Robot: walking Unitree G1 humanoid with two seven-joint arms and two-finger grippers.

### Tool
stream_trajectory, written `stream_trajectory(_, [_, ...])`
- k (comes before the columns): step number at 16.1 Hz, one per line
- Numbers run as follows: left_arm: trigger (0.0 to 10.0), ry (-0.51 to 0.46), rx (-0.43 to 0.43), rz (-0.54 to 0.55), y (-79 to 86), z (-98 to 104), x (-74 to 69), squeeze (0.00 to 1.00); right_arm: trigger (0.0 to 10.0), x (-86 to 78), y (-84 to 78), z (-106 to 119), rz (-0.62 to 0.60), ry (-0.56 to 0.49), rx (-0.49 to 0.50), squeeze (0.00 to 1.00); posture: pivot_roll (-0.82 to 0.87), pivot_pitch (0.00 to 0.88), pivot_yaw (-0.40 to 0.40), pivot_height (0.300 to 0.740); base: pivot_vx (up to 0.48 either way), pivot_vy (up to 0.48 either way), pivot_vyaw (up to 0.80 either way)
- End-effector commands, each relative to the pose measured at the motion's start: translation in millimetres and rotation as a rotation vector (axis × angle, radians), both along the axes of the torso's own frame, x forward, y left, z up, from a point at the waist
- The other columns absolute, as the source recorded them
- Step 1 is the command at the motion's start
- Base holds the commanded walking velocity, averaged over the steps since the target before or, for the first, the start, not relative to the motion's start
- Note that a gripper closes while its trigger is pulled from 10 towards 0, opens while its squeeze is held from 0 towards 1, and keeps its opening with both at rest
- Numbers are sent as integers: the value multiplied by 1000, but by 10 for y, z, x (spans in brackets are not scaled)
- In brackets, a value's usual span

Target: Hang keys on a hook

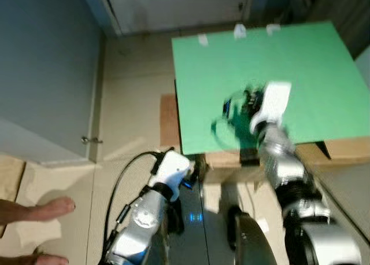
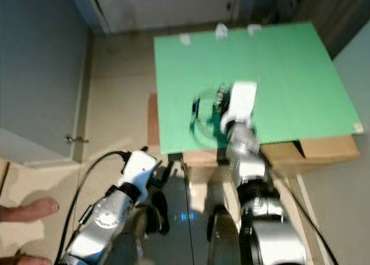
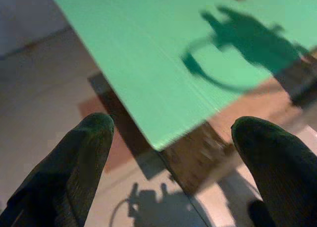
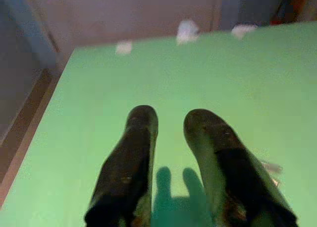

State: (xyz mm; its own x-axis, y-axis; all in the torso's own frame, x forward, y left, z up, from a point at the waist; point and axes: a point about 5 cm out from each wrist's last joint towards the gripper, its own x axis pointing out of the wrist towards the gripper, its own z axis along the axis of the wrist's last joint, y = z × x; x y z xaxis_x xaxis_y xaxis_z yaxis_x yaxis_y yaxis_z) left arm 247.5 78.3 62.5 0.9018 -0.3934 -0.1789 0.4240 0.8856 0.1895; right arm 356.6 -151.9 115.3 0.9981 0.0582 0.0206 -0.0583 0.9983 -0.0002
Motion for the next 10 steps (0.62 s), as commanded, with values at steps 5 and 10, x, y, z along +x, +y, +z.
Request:
stream_trajectory(5, [10000,-85,-185,228,395,213,50,0,10000,-189,62,-141,61,-10,-63,0,-71,61,55,740,167,0,0])
stream_trajectory(10, [10000,-96,-145,243,317,250,230,0,10000,-222,259,-155,101,-10,-45,0,-92,47,71,740,418,0,0])
